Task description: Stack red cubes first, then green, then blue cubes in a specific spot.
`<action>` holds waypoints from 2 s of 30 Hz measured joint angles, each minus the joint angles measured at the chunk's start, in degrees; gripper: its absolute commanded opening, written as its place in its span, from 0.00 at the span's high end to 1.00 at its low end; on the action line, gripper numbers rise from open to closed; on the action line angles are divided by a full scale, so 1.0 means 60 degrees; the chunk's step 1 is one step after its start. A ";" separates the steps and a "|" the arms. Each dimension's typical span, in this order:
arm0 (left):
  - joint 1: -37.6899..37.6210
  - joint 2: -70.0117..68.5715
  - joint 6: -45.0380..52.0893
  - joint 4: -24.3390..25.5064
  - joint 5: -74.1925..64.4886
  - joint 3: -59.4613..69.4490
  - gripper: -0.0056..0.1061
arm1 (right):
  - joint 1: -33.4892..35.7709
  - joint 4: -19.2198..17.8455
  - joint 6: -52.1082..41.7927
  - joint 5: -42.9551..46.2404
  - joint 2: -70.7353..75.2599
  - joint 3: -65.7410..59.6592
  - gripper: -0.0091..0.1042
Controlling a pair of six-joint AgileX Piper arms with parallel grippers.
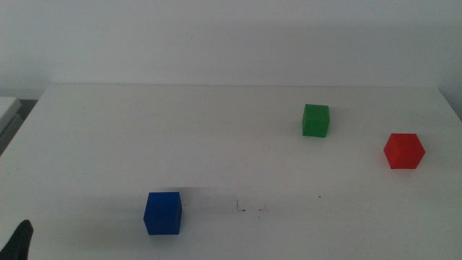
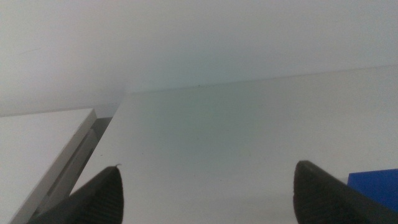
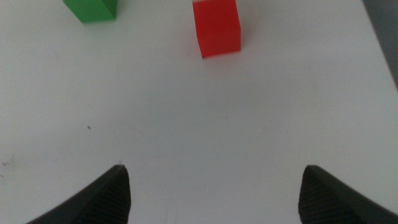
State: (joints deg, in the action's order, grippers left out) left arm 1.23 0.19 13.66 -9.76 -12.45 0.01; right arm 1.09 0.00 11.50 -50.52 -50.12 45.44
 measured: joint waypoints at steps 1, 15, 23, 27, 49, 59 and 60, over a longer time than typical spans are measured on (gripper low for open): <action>0.0000 0.0000 0.0000 0.0000 0.0000 0.0000 0.11 | 0.0000 0.0000 0.0000 -0.0042 -0.0126 0.0000 0.10; 0.0000 0.0000 0.0000 0.0000 0.0000 0.0000 0.11 | 0.0000 -0.0082 -0.1322 -0.1222 -0.4733 0.3720 0.10; 0.0000 0.0000 0.0000 0.0000 0.0000 0.0000 0.11 | 0.0000 -0.0097 -0.1610 -0.1604 -0.7761 0.6117 0.10; 0.0000 0.0000 0.0000 0.0000 0.0000 0.0000 0.11 | 0.0000 -0.0140 -0.1712 -0.1703 -0.8874 0.7032 0.10; 0.0000 0.0000 0.0000 0.0000 0.0000 0.0000 0.11 | -0.0391 -0.0406 -0.1808 -0.1498 -1.1296 0.7639 0.10; 0.0000 0.0000 0.0000 0.0000 0.0000 0.0000 0.11 | -0.0391 -0.0406 -0.1847 -0.1073 -1.1905 0.7639 0.20; 0.0000 0.0000 0.0000 0.0000 0.0000 0.0000 0.11 | -0.0391 -0.0406 -0.1847 -0.1030 -1.1974 0.7639 0.26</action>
State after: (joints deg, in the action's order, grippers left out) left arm 1.23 0.19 13.66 -9.76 -12.45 0.01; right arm -1.26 -2.44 0.42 -56.71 -121.97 91.28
